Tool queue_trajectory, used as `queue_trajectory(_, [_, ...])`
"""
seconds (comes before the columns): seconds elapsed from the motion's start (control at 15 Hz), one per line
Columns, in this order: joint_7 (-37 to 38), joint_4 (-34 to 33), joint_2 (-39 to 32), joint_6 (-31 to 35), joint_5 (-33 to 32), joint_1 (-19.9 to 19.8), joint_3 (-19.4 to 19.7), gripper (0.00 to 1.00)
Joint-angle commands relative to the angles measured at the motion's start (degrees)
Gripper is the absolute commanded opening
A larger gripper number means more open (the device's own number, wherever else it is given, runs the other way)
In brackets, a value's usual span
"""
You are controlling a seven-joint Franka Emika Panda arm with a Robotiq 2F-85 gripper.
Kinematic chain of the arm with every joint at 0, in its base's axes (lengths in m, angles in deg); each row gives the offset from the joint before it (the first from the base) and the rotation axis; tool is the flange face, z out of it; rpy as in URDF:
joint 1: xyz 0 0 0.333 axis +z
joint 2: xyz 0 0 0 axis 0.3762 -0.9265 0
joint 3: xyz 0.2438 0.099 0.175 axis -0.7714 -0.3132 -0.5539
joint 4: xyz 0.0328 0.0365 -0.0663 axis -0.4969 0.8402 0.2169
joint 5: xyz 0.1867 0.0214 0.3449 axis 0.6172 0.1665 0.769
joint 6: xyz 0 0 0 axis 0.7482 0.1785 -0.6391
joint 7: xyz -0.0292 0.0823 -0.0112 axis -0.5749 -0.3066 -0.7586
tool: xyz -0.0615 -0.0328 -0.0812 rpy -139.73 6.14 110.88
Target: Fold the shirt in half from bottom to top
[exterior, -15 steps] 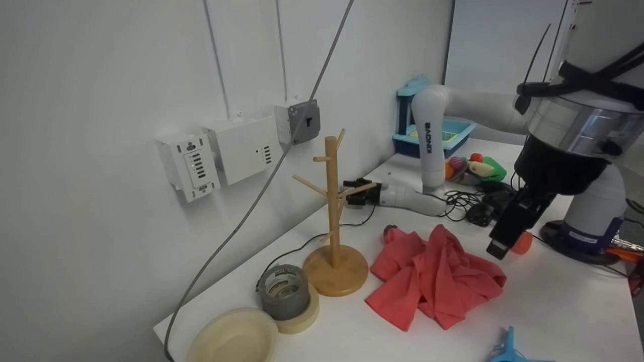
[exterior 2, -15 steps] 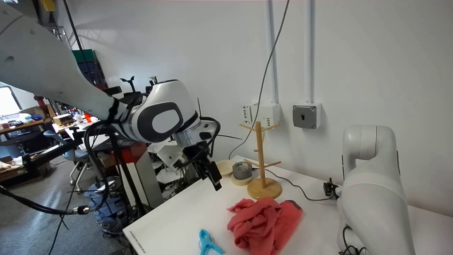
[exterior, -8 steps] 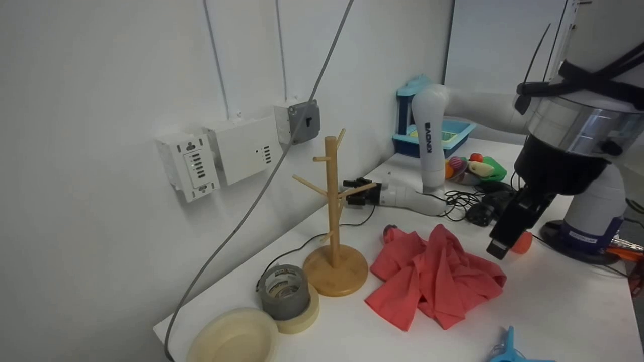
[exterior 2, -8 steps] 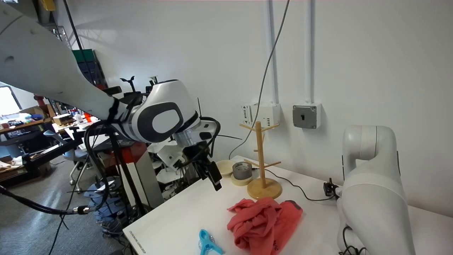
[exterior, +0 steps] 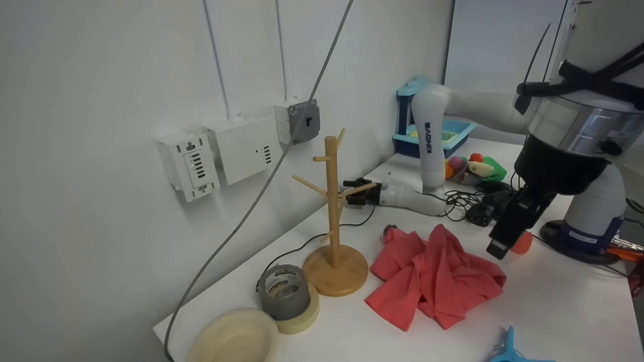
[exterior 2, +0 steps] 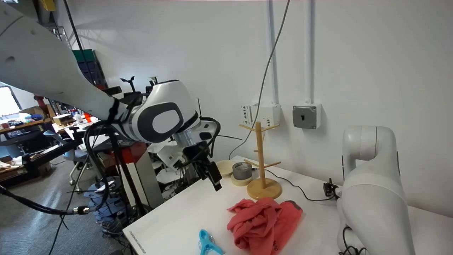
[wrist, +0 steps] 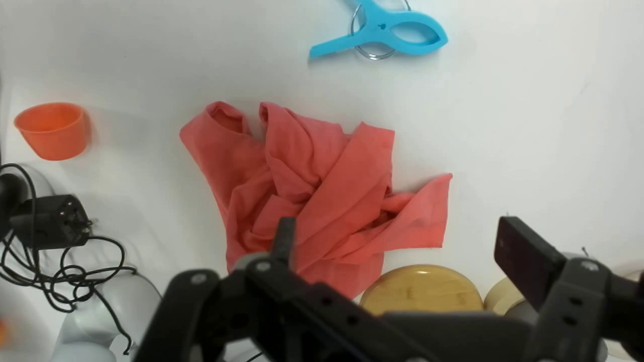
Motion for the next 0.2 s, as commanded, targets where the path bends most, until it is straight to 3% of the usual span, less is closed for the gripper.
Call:
queue_trajectory(0.0, [-0.2, 0.0, 0.0, -0.1, 0.2, -1.3, -1.3, 1.0])
queue_trajectory(0.13, [-0.2, 0.0, 0.0, -0.1, 0.2, -1.3, -1.3, 1.0])
